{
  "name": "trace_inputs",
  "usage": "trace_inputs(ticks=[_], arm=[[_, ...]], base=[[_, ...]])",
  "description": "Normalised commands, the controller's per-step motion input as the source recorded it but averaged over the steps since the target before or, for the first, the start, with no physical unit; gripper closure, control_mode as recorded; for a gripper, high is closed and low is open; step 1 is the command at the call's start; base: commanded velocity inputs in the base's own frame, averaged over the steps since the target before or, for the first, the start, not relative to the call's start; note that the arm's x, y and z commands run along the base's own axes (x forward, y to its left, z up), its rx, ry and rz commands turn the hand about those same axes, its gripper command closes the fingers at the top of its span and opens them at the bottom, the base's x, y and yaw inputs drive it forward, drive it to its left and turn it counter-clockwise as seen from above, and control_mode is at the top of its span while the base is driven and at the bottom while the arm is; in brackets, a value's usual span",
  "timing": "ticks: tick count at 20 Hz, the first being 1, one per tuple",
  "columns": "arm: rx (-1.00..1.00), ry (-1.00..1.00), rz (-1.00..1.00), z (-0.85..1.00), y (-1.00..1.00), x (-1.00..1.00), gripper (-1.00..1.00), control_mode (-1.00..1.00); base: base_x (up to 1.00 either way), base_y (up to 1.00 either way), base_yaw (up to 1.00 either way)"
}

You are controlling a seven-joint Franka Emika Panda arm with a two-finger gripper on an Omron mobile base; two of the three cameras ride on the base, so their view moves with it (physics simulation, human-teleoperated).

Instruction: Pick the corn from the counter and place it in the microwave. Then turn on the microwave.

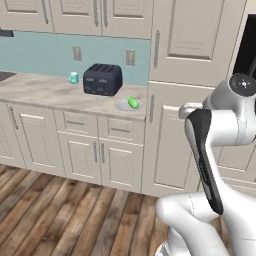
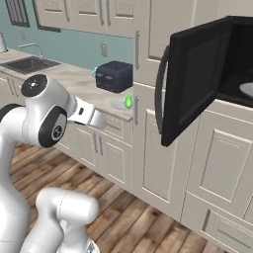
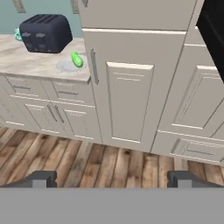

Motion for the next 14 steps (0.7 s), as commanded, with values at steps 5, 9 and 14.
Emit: trace_inputs(ticks=[5,9,14], arm=[[0.0,0.0,0.0,0.0,0.0,0.0,-1.0,1.0],[0.0,0.0,0.0,0.0,0.0,0.0,-1.0,1.0],[0.0,0.0,0.0,0.0,0.0,0.0,-1.0,1.0]], base=[[0.64,0.0,0.06],[0.69,0.0,0.06],[0.69,0.03,0.05]])
